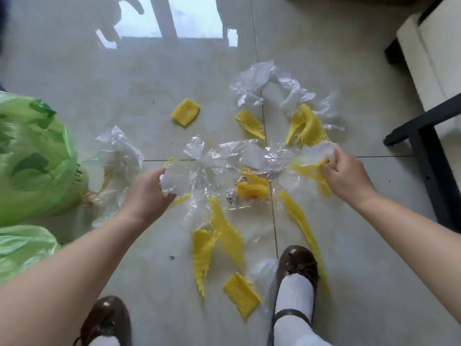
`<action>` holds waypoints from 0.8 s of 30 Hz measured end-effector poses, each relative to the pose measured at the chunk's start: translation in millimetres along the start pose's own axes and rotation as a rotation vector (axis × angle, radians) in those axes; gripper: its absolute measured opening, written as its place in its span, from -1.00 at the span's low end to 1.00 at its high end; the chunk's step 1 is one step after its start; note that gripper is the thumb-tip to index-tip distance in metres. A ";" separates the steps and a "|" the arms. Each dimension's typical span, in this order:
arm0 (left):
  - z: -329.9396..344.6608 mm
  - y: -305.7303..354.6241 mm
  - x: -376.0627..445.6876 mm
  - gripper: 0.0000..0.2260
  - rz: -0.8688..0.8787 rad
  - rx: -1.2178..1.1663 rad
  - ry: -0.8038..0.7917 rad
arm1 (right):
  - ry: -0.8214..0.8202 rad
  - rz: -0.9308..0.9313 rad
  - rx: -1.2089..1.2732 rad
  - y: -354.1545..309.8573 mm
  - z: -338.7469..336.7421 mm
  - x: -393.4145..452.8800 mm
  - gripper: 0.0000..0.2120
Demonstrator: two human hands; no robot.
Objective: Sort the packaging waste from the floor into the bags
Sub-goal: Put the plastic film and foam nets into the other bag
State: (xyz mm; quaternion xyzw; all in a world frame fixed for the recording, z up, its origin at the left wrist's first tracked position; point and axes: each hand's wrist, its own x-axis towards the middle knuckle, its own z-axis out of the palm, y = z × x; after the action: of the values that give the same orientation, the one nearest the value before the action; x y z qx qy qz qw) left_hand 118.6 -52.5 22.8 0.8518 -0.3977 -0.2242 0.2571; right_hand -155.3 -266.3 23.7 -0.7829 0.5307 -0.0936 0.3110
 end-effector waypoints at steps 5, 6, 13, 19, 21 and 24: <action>-65.8 23.4 -4.6 -0.91 0.077 0.084 0.096 | 0.055 -0.174 0.030 -61.5 -13.1 -3.6 -0.76; -83.8 29.4 -8.3 -0.90 0.087 0.073 0.113 | 0.049 -0.215 0.036 -78.9 -14.9 -5.2 -0.78; -245.0 26.8 -29.1 -0.80 -0.077 -0.091 0.460 | -0.008 -0.482 0.111 -233.9 -26.9 -14.9 -0.57; -321.7 -13.4 -43.9 -0.92 -0.185 -0.199 0.514 | -0.093 -0.601 0.219 -346.8 9.2 -15.4 -0.81; -330.6 -27.3 -38.7 -0.89 -0.194 -0.166 0.479 | -0.138 -0.624 0.274 -379.7 33.5 -12.0 -0.89; -329.7 -56.1 -24.7 -0.89 -0.171 -0.047 0.386 | -0.207 -0.591 0.353 -416.9 78.9 -11.6 -0.82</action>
State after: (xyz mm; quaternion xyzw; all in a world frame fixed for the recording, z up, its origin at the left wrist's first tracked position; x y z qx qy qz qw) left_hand 329.0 83.6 245.6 0.9032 -0.2620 -0.0872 0.3285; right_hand 199.5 -124.0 208.1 -0.8421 0.2225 -0.1898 0.4531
